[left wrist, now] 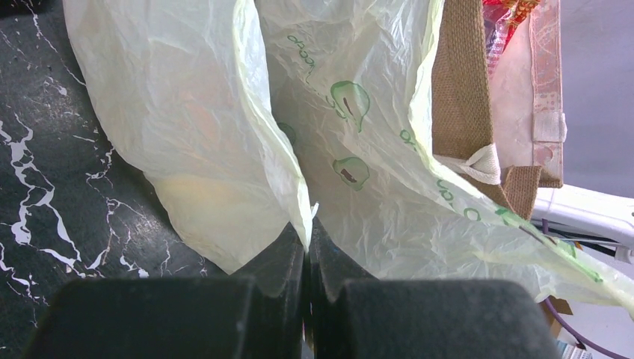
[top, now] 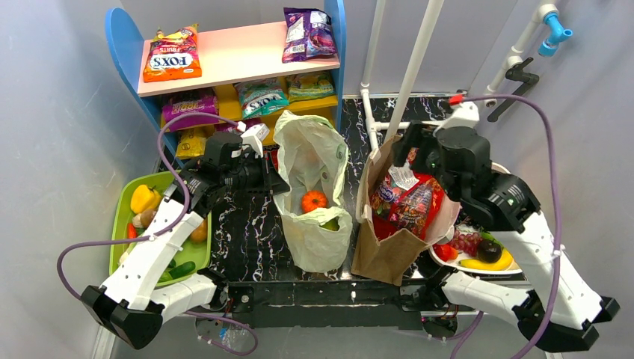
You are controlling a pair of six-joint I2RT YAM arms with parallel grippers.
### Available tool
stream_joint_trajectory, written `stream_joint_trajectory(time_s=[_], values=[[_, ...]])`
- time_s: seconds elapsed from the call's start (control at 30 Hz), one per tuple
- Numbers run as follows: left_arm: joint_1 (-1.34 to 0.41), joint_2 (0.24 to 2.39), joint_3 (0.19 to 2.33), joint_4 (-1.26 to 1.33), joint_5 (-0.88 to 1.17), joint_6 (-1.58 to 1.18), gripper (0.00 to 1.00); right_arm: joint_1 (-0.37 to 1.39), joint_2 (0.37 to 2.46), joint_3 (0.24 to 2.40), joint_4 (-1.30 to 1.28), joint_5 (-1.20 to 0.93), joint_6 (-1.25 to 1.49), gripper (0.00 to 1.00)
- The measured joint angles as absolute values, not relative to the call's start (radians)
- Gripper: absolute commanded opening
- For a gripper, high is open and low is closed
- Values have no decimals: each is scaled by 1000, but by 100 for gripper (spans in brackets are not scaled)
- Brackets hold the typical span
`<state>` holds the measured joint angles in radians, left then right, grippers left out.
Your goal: Place the food into the grocery bag and tie it
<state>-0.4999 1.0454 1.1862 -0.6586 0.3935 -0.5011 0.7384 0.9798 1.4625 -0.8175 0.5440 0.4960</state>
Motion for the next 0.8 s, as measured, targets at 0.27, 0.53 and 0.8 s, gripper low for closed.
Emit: stream_joint_trajectory(time_s=[0.27, 0.53, 0.8], values=[[-500, 1045, 1186, -659, 393, -498, 0, 579, 897, 1356, -862, 709, 517, 86], [-500, 1045, 1187, -660, 400, -498, 0, 301, 886, 1268, -876, 696, 576, 86], [-500, 1042, 1188, -677, 400, -489, 0, 121, 986, 1260, -937, 729, 746, 88]])
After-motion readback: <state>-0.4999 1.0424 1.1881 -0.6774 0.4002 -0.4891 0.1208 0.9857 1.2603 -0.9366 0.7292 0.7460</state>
